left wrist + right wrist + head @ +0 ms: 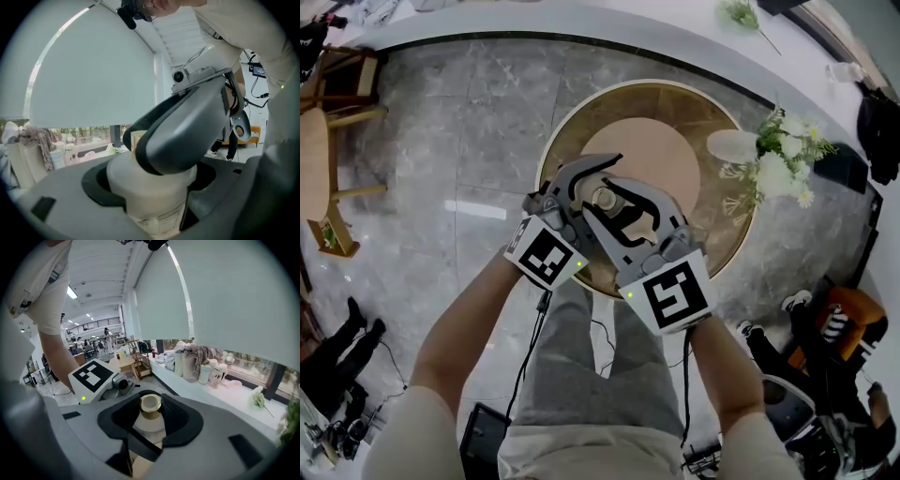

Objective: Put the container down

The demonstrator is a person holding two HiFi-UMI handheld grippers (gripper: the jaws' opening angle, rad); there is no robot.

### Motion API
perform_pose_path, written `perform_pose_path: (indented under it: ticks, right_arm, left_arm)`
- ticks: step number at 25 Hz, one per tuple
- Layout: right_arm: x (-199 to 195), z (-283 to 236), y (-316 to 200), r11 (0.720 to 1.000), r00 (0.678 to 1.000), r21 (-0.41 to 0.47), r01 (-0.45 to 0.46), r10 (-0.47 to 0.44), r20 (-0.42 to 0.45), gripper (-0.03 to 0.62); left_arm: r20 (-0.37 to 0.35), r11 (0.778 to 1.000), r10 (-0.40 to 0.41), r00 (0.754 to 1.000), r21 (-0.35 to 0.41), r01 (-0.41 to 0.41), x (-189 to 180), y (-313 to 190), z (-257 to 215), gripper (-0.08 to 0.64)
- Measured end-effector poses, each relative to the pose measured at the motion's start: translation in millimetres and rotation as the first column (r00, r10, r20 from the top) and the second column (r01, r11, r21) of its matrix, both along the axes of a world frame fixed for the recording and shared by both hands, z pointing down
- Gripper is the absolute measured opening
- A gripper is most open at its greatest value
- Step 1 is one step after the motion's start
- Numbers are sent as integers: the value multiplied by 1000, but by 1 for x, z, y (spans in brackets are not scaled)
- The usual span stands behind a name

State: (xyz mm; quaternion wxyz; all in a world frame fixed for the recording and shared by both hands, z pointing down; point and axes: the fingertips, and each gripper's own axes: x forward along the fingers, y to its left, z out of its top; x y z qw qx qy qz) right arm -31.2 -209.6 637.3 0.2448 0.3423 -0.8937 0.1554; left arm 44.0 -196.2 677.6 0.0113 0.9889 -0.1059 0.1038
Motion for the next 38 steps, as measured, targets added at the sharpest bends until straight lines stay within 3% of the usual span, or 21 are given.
perform_pose_path:
  ticks: [9, 17, 22, 27, 31, 38]
  right_arm:
    - [0, 80, 2, 999, 999, -47, -4, 3, -35, 141]
    - [-7, 126, 7, 996, 989, -12, 92, -92, -113, 142]
    - [-7, 144, 7, 997, 995, -13, 70, -70, -72, 142]
    - [-9, 160, 9, 995, 985, 12, 97, -94, -145, 141]
    - [-10, 170, 7, 995, 986, 16, 95, -92, -141, 141]
    - [-7, 188, 10, 997, 989, 6, 82, -81, -121, 141]
  left_arm:
    - [97, 999, 20, 995, -48, -15, 1, 7, 87, 339]
    - [169, 992, 67, 983, -119, -47, -4, 11, 135, 339]
    - [183, 986, 75, 980, -160, -46, -6, 12, 154, 339]
    - [258, 985, 79, 963, -171, -35, -10, 14, 177, 339]
    - [287, 982, 63, 956, -191, -7, -15, 9, 188, 339]
    - [287, 975, 53, 956, -224, 13, -21, 14, 198, 339]
